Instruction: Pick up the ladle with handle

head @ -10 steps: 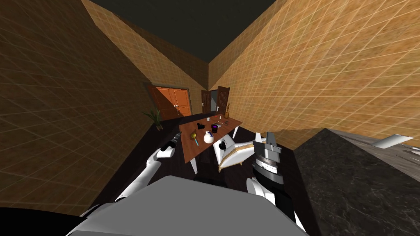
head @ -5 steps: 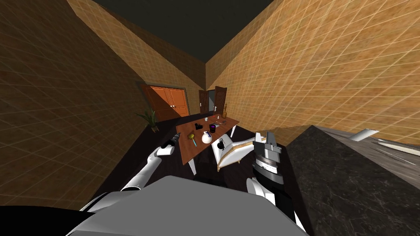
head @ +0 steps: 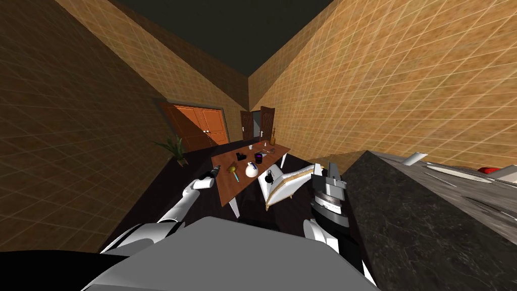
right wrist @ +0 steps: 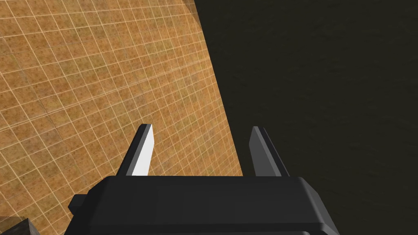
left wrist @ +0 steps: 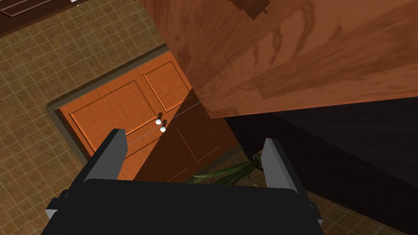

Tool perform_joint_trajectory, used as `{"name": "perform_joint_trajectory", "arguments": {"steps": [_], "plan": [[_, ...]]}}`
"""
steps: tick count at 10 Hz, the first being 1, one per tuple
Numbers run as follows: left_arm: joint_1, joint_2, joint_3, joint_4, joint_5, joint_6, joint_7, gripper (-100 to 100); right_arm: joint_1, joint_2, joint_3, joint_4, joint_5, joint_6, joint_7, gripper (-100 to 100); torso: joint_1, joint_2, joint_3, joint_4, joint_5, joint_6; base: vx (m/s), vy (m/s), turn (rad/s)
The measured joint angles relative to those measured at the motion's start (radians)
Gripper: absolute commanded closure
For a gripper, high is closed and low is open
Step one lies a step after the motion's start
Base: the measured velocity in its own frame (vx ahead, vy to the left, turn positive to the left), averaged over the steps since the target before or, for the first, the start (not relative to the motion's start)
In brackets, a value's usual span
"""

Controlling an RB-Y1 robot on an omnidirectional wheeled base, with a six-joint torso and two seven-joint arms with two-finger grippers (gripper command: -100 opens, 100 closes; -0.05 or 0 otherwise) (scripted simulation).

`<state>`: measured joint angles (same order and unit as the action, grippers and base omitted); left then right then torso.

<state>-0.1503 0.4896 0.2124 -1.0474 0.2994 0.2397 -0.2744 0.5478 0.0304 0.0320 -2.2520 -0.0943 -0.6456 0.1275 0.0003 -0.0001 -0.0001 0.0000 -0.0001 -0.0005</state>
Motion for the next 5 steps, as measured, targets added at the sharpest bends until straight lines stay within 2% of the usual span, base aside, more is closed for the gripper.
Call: {"name": "perform_joint_trajectory", "arguments": {"steps": [1, 5], "plan": [[-0.003, 0.005, 0.004, 0.009, 0.006, 0.023, 0.000, -100, 0.000, 0.000, 0.000, 0.000, 0.000, 0.000, 0.000, 0, 0.000, 0.000, 0.000, 0.000, 0.000, -0.001, 0.005, 0.006, -0.165], [-0.077, 0.039, 0.008, 0.130, 0.047, 0.089, -0.001, -100, 0.000, 0.000, 0.000, 0.000, 0.000, 0.000, 0.000, 0, 0.001, 0.000, 0.000, 0.000, 0.000, -0.001, 0.005, 0.011, -0.124]]}}
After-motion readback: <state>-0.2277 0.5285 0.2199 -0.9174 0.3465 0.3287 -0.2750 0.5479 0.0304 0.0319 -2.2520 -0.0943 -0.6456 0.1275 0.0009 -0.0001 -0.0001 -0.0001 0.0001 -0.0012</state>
